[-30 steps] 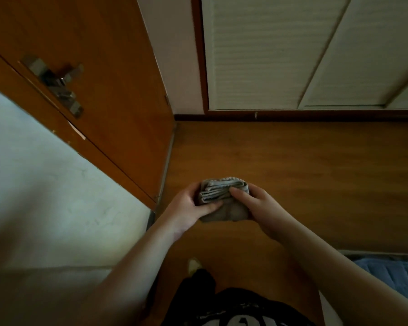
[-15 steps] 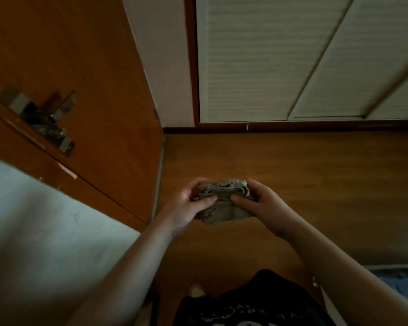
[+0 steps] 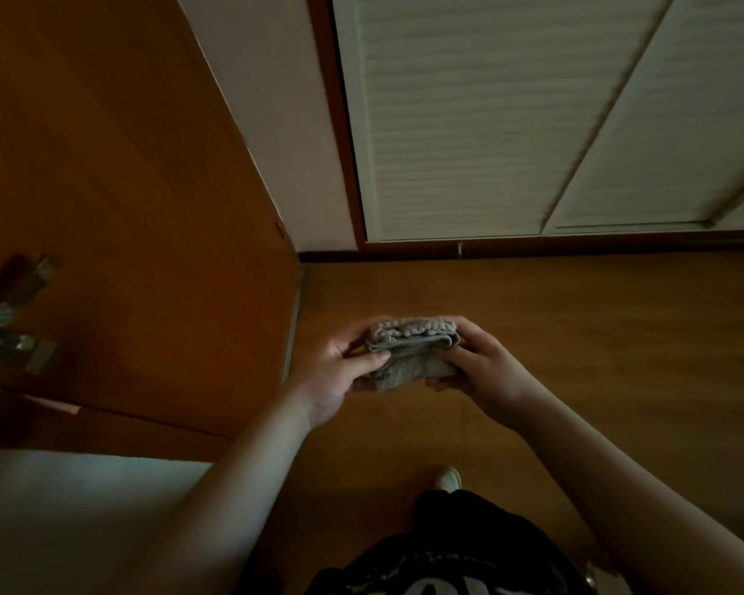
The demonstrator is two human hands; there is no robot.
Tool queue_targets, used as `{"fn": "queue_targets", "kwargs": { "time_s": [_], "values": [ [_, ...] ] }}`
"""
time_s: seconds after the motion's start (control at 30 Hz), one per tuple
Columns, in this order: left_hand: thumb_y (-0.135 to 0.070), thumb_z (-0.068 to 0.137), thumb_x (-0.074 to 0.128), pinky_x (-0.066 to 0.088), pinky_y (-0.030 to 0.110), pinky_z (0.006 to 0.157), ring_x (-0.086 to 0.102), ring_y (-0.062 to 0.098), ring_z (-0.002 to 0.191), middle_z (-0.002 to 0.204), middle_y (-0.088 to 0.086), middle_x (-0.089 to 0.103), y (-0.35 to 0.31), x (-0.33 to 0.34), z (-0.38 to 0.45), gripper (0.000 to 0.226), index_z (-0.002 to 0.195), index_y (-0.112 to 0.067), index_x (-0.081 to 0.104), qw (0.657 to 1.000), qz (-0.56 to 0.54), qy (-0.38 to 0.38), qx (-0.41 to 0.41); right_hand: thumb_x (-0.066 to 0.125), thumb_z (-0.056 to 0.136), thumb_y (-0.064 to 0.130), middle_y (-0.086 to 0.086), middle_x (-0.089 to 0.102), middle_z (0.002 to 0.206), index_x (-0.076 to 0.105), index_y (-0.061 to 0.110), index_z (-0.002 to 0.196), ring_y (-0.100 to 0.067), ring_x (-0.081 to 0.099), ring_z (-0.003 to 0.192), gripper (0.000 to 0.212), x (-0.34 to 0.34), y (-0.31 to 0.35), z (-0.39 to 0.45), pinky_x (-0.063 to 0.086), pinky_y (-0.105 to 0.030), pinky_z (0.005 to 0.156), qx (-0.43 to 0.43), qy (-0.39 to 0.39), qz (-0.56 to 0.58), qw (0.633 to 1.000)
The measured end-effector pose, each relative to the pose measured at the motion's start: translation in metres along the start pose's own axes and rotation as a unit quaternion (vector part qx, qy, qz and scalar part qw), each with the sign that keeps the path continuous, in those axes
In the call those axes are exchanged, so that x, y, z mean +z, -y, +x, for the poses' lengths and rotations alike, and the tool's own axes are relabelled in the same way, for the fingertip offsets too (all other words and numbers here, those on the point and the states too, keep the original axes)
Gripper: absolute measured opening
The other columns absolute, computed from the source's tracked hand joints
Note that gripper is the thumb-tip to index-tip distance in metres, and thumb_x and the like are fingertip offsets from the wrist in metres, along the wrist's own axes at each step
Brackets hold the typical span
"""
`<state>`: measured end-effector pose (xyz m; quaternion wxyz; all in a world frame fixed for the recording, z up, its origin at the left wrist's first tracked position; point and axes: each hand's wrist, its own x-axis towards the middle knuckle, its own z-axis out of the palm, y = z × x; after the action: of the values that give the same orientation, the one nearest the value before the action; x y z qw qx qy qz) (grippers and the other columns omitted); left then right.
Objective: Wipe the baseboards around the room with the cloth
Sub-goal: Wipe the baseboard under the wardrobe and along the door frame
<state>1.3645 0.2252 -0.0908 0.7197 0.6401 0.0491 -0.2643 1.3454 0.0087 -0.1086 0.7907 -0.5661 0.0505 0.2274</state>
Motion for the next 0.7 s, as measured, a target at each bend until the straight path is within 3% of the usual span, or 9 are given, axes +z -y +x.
{"fn": "queue_targets", "kwargs": {
  "time_s": [0.1,0.23,0.33,0.4,0.47,0.57,0.7],
  "values": [
    [0.012,0.089,0.053,0.06,0.031,0.066,0.073,0.016,0.09,0.1,0.0,0.076,-0.013,0.012,0.023,0.044,0.095,-0.023,0.079,0.998,-0.043,-0.051,0.015,0.061,0.09,0.015,-0.007,0.072,0.099,0.067,0.024,0.102,-0.023,0.069,0.078,0.016,-0.015,0.018,0.023,0.058,-0.028,0.065,0.016,0.03,0.031,0.999],
    [0.017,0.089,0.047,0.055,0.023,0.055,0.073,0.012,0.076,0.086,-0.003,0.077,-0.026,0.019,0.047,0.054,0.073,-0.023,0.08,0.992,-0.052,-0.111,0.022,0.066,0.086,0.016,-0.009,0.071,0.108,0.065,0.025,0.108,-0.027,0.07,0.092,0.023,-0.026,0.033,0.048,0.057,-0.029,0.075,0.027,0.069,0.011,0.997],
    [0.011,0.089,0.054,0.053,0.02,0.059,0.071,0.008,0.079,0.087,-0.008,0.076,-0.034,0.011,0.059,0.05,0.074,-0.03,0.079,0.99,0.02,-0.133,0.043,0.068,0.091,0.021,-0.011,0.063,0.123,0.059,0.03,0.122,-0.027,0.064,0.112,0.034,-0.029,0.039,0.063,0.054,-0.033,0.087,0.04,0.123,0.019,0.991],
    [0.009,0.089,0.055,0.054,0.019,0.064,0.069,0.005,0.089,0.094,-0.013,0.075,-0.039,0.002,0.066,0.049,0.079,-0.034,0.079,0.988,0.071,-0.124,0.053,0.063,0.091,0.05,-0.015,0.059,0.128,0.056,0.025,0.125,-0.028,0.063,0.114,0.043,-0.024,0.043,0.074,0.053,-0.033,0.088,0.059,0.122,0.019,0.991],
    [0.011,0.088,0.054,0.056,0.02,0.072,0.066,0.003,0.1,0.104,-0.016,0.073,-0.043,-0.007,0.073,0.051,0.083,-0.033,0.079,0.985,0.119,-0.103,0.071,0.052,0.085,0.073,-0.013,0.066,0.121,0.057,0.02,0.126,-0.026,0.067,0.106,0.068,-0.015,0.046,0.087,0.054,-0.031,0.083,0.093,0.091,0.004,0.992],
    [0.015,0.085,0.055,0.057,0.022,0.078,0.063,-0.002,0.107,0.11,-0.019,0.071,-0.052,-0.023,0.085,0.054,0.082,-0.033,0.079,0.977,0.166,-0.08,0.103,0.061,0.078,0.071,-0.007,0.074,0.108,0.06,0.017,0.123,-0.021,0.072,0.096,0.07,-0.007,0.047,0.111,0.056,-0.027,0.074,0.137,0.055,-0.015,0.989],
    [0.014,0.085,0.051,0.055,0.018,0.07,0.064,-0.003,0.099,0.102,-0.019,0.072,-0.061,-0.051,0.106,0.052,0.085,-0.03,0.079,0.986,0.129,-0.085,0.059,0.077,0.066,0.059,-0.011,0.071,0.11,0.06,0.01,0.122,-0.021,0.073,0.092,0.077,0.003,0.053,0.142,0.055,-0.024,0.072,0.136,0.019,-0.096,0.986]
  ]
}}
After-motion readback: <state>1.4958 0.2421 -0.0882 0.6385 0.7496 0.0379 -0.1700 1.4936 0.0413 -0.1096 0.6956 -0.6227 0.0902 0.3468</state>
